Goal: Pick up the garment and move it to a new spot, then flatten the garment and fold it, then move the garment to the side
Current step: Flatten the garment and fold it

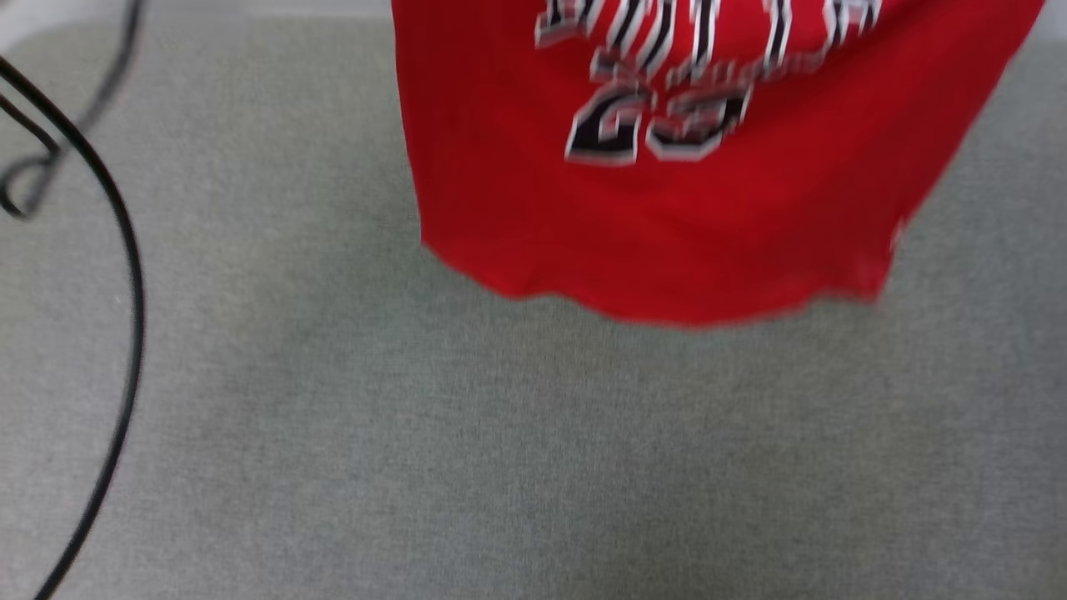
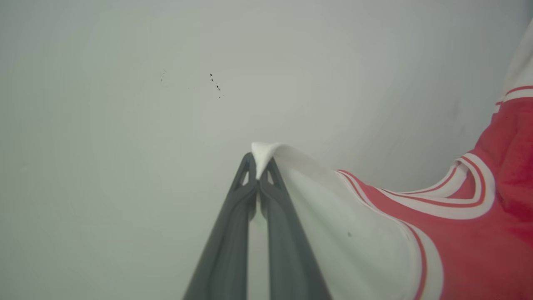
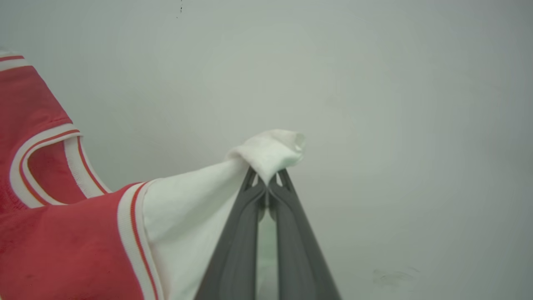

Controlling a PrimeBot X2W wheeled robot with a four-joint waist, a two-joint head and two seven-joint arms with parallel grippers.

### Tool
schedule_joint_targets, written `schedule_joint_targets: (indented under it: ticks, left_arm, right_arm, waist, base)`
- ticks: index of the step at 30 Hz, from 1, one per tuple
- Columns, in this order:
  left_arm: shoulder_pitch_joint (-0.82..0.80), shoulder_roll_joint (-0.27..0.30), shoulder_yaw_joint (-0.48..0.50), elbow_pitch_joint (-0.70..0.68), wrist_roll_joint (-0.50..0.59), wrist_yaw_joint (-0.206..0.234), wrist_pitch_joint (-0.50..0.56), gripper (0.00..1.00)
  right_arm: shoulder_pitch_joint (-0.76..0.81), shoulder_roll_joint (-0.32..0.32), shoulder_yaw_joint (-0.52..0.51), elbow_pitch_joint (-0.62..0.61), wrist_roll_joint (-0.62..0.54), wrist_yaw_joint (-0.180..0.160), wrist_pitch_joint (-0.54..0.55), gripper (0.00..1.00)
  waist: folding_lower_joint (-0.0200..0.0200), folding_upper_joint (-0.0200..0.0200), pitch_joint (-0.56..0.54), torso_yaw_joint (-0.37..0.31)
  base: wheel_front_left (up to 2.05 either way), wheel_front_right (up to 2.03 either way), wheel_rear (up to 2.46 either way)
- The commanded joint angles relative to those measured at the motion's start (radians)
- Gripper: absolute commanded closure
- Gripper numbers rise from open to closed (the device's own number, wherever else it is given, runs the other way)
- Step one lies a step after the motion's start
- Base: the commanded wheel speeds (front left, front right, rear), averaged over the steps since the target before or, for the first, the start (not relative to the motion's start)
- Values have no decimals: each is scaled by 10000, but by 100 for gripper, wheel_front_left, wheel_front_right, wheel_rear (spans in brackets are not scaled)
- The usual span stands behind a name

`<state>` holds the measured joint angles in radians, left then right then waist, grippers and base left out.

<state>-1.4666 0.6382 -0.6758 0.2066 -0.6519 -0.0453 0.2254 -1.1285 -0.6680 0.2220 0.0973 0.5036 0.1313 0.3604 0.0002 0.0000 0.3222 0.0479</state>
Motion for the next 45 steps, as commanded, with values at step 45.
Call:
schedule_joint_targets:
  ticks: [45]
  left_arm:
    - [3328, -789, 250, 3927, -1429, -208, -4441, 100]
  right_arm:
    - [-573, 127, 5337, 5306, 2643, -12, -4697, 100]
  waist:
    - [-2, 0, 705, 131]
  base:
    - [0, 0, 0]
